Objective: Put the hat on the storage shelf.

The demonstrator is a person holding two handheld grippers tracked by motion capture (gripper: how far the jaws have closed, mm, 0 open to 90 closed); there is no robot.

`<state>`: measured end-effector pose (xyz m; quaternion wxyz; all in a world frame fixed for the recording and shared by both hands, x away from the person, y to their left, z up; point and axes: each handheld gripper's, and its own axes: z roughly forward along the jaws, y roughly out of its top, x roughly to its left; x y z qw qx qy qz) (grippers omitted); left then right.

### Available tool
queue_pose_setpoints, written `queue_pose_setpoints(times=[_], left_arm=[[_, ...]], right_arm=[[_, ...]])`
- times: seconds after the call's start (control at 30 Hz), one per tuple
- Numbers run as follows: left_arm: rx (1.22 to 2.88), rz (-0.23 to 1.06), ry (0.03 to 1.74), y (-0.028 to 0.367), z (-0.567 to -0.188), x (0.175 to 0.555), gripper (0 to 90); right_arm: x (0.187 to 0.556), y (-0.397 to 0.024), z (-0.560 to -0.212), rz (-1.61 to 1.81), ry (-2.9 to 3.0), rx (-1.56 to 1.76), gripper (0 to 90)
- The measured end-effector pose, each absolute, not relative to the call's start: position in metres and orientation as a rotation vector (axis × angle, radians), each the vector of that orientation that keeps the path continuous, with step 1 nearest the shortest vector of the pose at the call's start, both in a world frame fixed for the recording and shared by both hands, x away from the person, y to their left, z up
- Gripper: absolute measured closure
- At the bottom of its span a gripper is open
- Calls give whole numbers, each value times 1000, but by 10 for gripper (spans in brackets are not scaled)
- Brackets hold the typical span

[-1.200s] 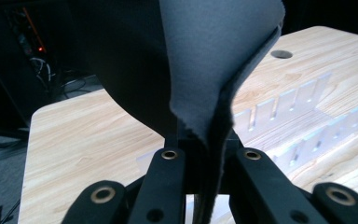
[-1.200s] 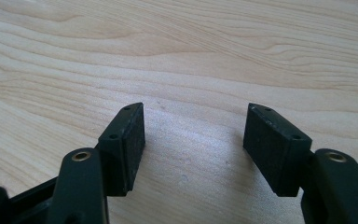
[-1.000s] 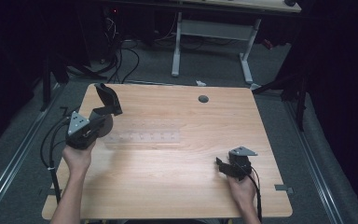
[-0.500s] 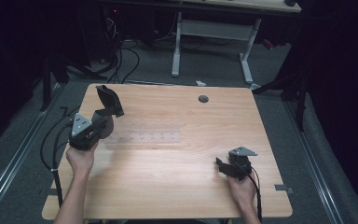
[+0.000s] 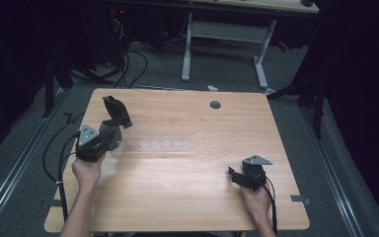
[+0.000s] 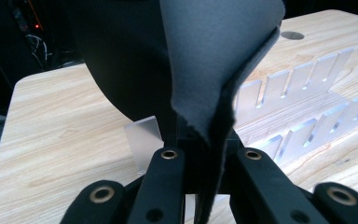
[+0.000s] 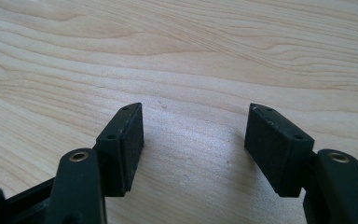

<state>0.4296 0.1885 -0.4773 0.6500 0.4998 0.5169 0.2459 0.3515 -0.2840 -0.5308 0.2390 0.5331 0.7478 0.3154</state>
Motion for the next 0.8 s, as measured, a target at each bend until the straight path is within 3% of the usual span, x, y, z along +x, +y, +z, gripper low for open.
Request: queue_pose_setpoints(times=[0.17,0.37,0.6,0.8], left_arm=[[1123,540,1190,190,-477,429,823],[1109,523,1225,194,-474,427,715],[1074,503,1272,199,-469,425,481],[1093,508,1268,201,-463,416,431]], right_arm=[[352,-284,-531,865,2048,1458,377],[352,-284,-531,865,2048,1459,377],[352,-284,-531,865,2048,1458,377],[352,-284,-531,865,2048,1458,377]])
